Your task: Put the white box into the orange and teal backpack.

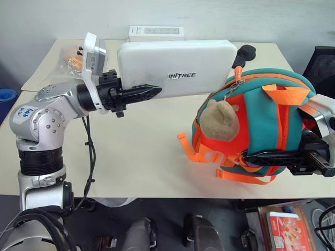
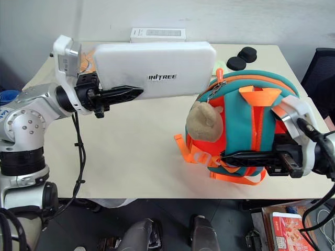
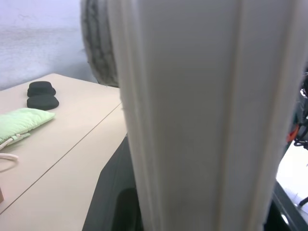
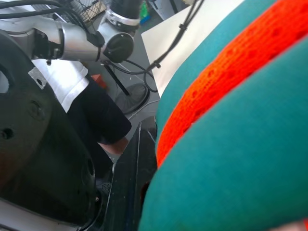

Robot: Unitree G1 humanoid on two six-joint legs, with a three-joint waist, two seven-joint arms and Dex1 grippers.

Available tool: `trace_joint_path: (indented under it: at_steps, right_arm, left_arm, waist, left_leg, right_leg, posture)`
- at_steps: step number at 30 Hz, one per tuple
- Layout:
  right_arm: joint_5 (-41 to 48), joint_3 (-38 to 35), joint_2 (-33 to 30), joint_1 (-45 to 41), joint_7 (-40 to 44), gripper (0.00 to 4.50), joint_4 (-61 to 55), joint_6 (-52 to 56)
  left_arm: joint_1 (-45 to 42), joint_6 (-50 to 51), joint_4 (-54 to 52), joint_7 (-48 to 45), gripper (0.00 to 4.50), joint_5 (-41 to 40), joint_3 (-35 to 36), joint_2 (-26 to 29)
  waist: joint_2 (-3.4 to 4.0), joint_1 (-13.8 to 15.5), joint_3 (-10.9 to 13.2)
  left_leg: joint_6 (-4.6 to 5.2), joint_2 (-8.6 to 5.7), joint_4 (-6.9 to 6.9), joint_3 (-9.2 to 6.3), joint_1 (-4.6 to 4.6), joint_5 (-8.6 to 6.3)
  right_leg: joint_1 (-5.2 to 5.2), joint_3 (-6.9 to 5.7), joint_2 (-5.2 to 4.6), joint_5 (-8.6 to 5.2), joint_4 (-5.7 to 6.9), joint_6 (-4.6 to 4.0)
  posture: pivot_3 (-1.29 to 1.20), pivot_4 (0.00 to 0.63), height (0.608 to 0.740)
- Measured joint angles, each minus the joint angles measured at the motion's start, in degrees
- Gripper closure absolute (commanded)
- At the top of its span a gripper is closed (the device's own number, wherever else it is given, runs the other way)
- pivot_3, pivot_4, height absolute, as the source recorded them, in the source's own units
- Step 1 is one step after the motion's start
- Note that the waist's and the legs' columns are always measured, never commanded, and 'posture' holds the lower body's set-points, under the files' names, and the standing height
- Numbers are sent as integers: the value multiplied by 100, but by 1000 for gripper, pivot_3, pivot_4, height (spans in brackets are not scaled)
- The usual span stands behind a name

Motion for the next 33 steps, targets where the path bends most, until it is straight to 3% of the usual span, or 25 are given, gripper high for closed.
trace_joint_path:
  at_steps: [5,11,25,29,33]
  right_arm:
    - [-62,-77,-44,223,93,4491,34,-35]
    - [-147,-144,-98,434,194,4491,144,-40]
    - [-675,1,-178,912,592,4491,90,-513]
    - [-846,140,-73,944,588,4491,87,-693]
    - [-839,306,75,850,413,4491,-25,-766]
  left_arm:
    - [-73,-188,333,-277,3086,89,-154,94]
    - [-215,-964,788,-758,3086,763,-907,61]
    - [-594,-2197,1091,-1700,3086,1914,-2293,-641]
    - [-978,-2612,1693,-1677,3086,2378,-2611,-1271]
    - [-1194,-3061,2219,-1055,3086,2958,-2875,-2182]
  waist:
    - [0,31,0]
    - [0,86,0]
    - [-1,131,0]
    - [-1,153,1]
    - [-3,145,2]
  left_leg:
    - [1,-2,4,-5,0,0]
    - [5,-6,6,-5,-1,-2]
    - [22,-4,49,-18,-14,-17]
    - [29,-5,69,-30,-26,-21]
    - [48,-15,77,-31,-32,-32]
  right_leg:
    - [4,-4,0,0,-1,0]
    - [3,-6,-1,0,-3,0]
    - [10,-17,-36,1,2,1]
    - [12,-32,-37,1,3,1]
    - [14,-34,-59,6,1,9]
  posture:
    - [0,150,740]
    - [0,150,740]
    - [0,150,740]
    - [0,150,740]
    - [0,150,740]
